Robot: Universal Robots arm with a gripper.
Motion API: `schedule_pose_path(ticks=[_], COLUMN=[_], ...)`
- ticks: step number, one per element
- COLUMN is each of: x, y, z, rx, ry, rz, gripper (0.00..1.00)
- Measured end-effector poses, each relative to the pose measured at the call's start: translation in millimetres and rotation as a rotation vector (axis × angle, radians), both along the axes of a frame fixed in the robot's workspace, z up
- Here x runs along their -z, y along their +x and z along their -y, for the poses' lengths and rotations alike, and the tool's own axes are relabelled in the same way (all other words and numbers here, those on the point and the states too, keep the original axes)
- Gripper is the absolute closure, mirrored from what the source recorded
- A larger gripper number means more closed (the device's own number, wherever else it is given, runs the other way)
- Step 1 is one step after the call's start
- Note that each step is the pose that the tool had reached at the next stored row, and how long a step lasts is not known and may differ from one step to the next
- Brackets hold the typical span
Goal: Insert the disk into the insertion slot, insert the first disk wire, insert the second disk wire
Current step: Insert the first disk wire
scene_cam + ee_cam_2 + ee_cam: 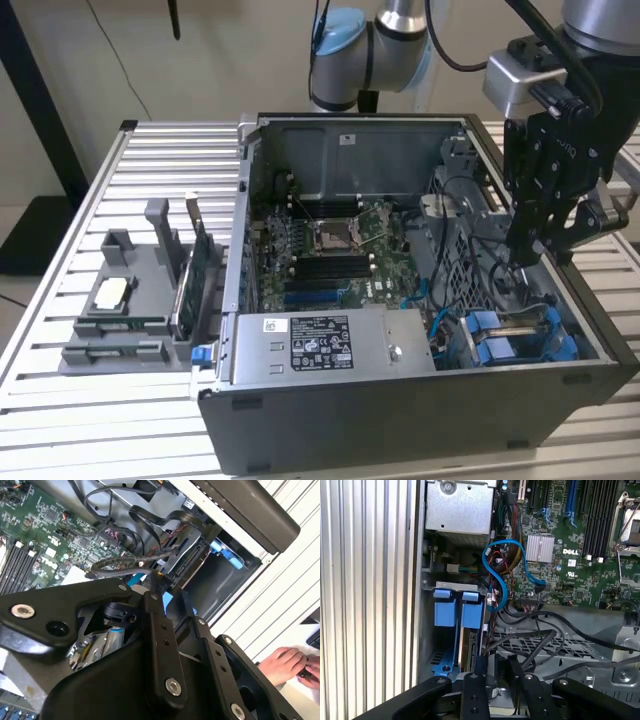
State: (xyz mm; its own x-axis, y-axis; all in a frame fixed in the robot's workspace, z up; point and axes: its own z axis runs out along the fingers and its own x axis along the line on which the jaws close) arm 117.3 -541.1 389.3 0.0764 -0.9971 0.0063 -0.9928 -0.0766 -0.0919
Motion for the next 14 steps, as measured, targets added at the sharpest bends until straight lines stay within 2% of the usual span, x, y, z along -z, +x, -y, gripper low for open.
schedule_pose_path(ticks=[2,3,14], x=[0.1,0.1,3.6], y=[0.0,0.0,0.0], z=[0.0,0.0,0.4], rx=[0.0,0.0,0.0], ry=[0.0,-0.0001,-0.0001], rz=[0.0,0.0,0.0], gripper=[0.71,0.78,0.81])
